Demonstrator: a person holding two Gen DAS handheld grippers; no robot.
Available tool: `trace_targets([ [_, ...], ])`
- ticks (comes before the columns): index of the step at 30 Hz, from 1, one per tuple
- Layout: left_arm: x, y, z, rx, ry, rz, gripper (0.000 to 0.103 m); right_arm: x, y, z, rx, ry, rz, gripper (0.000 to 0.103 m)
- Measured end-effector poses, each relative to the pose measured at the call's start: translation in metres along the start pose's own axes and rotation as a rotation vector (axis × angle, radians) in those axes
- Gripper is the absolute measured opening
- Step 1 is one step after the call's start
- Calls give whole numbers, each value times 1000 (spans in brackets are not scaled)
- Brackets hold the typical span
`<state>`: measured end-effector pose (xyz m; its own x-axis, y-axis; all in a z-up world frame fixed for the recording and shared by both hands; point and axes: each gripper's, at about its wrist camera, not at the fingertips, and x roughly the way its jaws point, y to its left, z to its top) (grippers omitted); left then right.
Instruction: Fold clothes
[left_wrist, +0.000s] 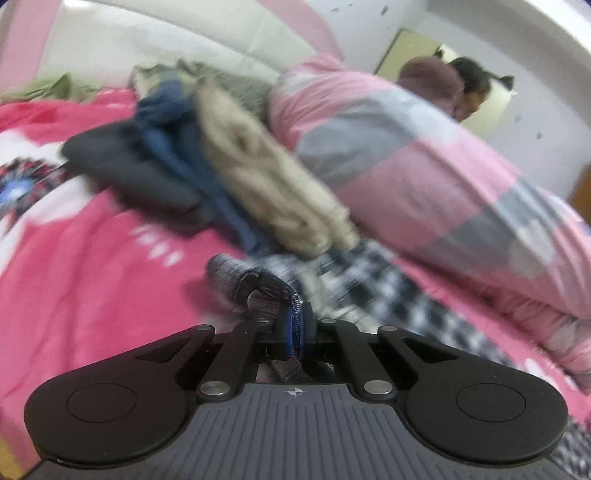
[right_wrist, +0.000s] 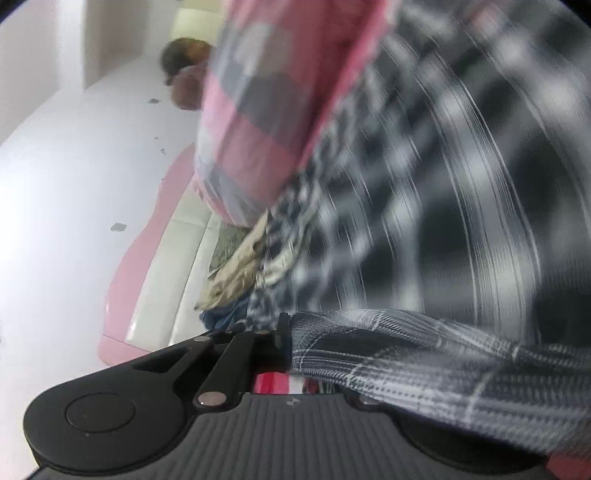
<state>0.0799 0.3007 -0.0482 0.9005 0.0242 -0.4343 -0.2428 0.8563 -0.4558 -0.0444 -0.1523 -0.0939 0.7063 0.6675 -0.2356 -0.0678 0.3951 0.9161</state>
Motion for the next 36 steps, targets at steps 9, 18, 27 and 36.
trace_targets([
  [9,62,-69,40,38,6,-119,1,6,18,88,-91,-154,-11,3],
  [18,156,-119,53,75,60,-92,1,59,-8,175,-69,-203,-64,3],
  [27,223,-131,40,138,119,-47,2,113,-52,225,-35,-177,-92,3],
  [36,243,-103,40,-44,218,-159,35,133,-105,238,116,-87,-96,8],
])
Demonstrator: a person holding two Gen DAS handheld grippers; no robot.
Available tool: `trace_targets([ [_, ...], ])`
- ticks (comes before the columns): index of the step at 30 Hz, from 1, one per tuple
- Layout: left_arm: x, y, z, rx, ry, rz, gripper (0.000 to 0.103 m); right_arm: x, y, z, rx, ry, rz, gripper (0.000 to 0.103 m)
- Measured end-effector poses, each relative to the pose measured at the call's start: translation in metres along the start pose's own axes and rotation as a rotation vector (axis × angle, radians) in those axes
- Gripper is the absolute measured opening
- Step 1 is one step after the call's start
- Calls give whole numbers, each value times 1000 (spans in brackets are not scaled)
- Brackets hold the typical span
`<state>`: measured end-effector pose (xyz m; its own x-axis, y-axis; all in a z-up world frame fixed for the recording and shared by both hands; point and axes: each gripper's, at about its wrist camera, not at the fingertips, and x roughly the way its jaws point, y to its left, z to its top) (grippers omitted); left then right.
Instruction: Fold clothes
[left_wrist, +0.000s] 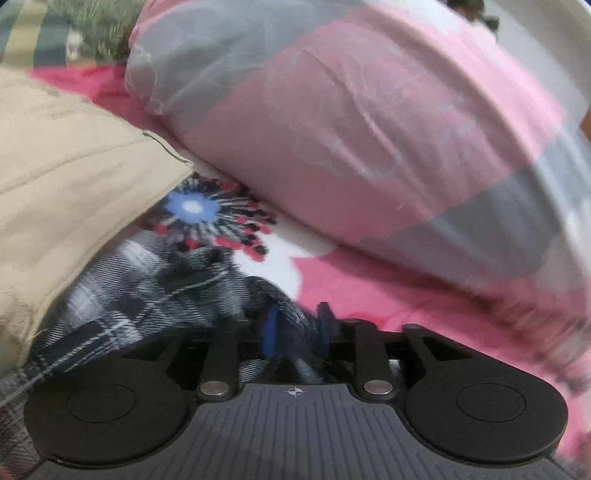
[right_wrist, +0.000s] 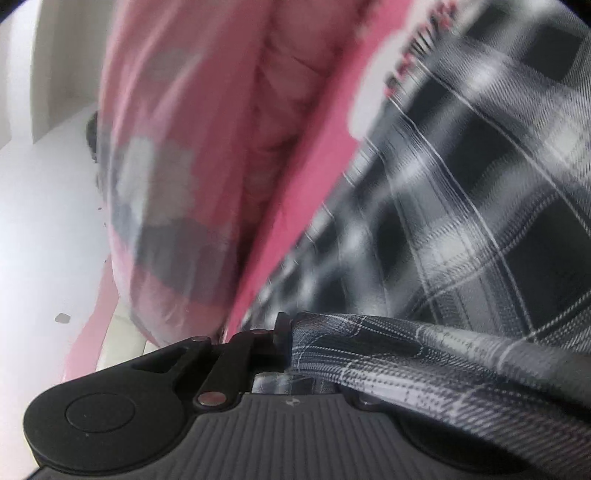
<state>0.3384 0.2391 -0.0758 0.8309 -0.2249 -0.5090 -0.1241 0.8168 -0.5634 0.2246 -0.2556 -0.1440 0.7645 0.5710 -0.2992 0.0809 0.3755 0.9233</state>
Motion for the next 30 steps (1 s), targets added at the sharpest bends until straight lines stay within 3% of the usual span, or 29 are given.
trace_targets([
  [2,-5,7,7,-106,0,-74,49,-2,-1,2,34,18,52,37],
  [5,-15,16,15,-251,-2,-140,52,-9,-1,1,105,16,129,66],
  [8,-35,18,20,-320,-27,-175,54,-16,-3,-2,186,13,184,80],
  [15,-121,17,39,-259,-109,-217,58,-42,2,-25,283,15,242,90],
  [21,-180,21,29,-92,8,-40,58,-65,18,-63,264,75,295,92],
  [24,-179,37,3,-69,86,11,58,-70,21,-86,280,144,309,92],
  [28,-148,61,-32,-127,182,68,58,-64,20,-128,322,237,279,92],
  [30,-136,68,-46,-141,162,62,58,-64,17,-141,344,257,254,92],
])
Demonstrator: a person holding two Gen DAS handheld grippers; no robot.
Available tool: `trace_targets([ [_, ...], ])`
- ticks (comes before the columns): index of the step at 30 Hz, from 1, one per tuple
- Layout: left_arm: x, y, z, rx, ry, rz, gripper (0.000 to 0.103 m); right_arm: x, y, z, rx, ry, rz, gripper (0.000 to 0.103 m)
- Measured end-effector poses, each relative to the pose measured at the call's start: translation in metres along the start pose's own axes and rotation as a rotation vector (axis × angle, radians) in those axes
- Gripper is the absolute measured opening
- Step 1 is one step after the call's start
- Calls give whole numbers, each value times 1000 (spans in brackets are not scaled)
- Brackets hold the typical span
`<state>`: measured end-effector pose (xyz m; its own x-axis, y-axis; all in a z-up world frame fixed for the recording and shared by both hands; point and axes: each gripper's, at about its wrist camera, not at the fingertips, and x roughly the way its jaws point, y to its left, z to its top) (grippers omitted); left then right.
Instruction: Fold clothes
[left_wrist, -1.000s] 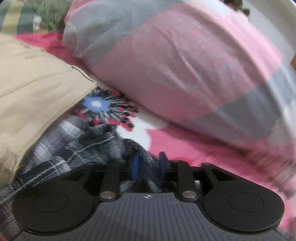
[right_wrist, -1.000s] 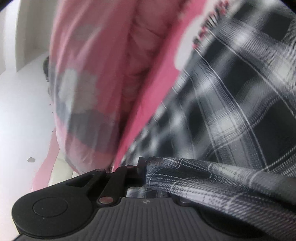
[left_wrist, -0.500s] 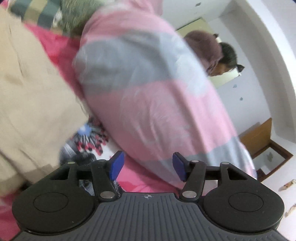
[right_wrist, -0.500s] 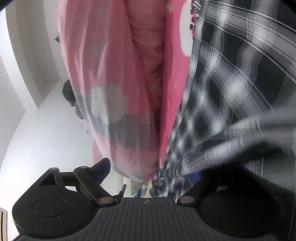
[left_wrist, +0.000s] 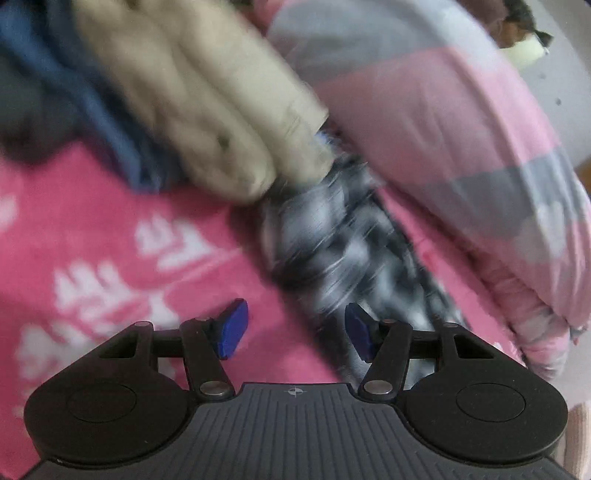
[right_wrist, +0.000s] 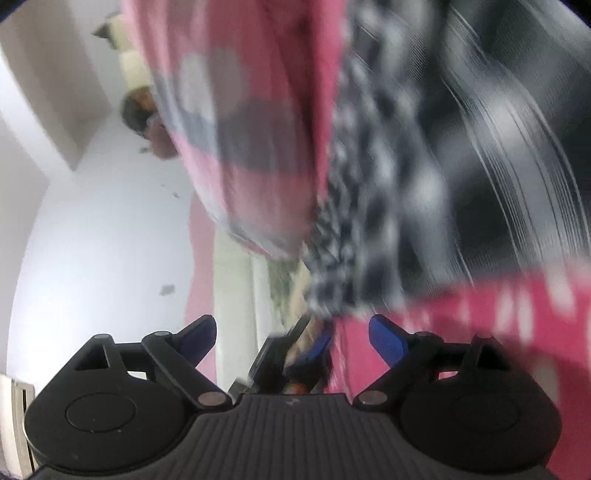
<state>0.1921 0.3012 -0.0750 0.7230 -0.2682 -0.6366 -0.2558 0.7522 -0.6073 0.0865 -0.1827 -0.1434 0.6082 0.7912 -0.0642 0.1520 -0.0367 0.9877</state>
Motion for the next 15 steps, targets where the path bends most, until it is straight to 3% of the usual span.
trace_targets([
  [2,5,-1,-2,11,-56,-30,58,2,-8,-10,26,10,-24,92],
  [6,18,3,2,-65,-111,-76,56,-6,-10,-19,33,-26,-34,92],
  [10,35,4,6,-119,-177,-76,42,-5,-16,-17,55,-70,-25,91],
  [15,43,-12,2,-123,-255,-7,21,-5,-21,-14,81,-111,-5,91],
])
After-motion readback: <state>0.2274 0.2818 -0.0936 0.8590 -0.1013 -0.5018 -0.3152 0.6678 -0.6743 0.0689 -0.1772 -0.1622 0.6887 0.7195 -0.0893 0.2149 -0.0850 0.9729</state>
